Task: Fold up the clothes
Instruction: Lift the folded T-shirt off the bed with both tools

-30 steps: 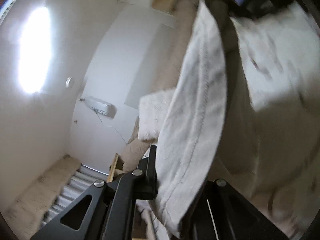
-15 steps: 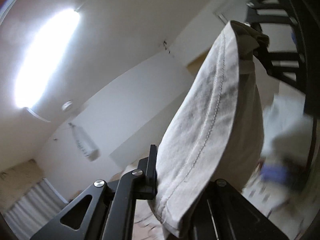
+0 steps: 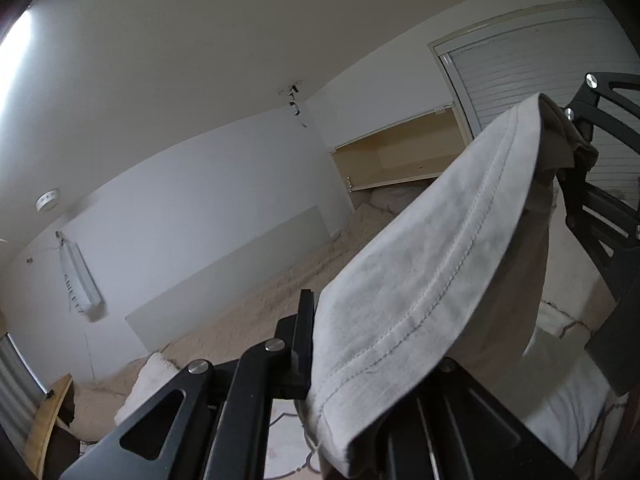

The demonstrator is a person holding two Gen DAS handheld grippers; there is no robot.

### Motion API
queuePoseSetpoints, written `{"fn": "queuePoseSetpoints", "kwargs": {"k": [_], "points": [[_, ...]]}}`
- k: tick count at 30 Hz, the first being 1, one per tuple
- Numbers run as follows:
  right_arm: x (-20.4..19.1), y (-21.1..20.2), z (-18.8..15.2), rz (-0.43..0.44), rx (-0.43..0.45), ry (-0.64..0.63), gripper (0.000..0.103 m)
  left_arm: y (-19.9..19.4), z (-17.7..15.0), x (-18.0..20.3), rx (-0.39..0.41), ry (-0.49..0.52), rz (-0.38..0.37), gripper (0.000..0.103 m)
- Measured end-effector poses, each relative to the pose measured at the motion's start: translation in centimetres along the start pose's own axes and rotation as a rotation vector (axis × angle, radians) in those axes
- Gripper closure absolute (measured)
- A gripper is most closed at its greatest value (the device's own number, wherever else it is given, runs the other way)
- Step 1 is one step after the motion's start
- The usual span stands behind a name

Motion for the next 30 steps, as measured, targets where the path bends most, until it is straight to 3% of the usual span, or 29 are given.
{"fn": "queuePoseSetpoints", "kwargs": {"k": [11,20,26,30], "points": [[-3.8,2.4,-2.4,0.044,-0.022,0.058,0.093,4.3,-1.2,3.6,-0.036,0.054,-0.017,0.094],[-5.7,-1.4,-4.6,0.114,0.005,0.032,0.093,1.6,-4.1,6.2,-0.021,0.204,-0.070,0.094],[-5.8,-6.7,-7.9,0.195,0.054,-0.013,0.093,-3.3,-7.8,10.6,-0.015,0.360,-0.202,0.093],[-7.2,-11.1,-10.9,0.277,0.082,-0.073,0.093,-6.0,-11.9,14.6,-0.086,0.439,-0.321,0.093]]}}
Point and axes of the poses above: each gripper's, at about its wrist camera, not at the fingertips, and y roughly the way its jaws point, x to its right, z to its top, the point moved 5 cm from there along y, roughly the way its jaws point
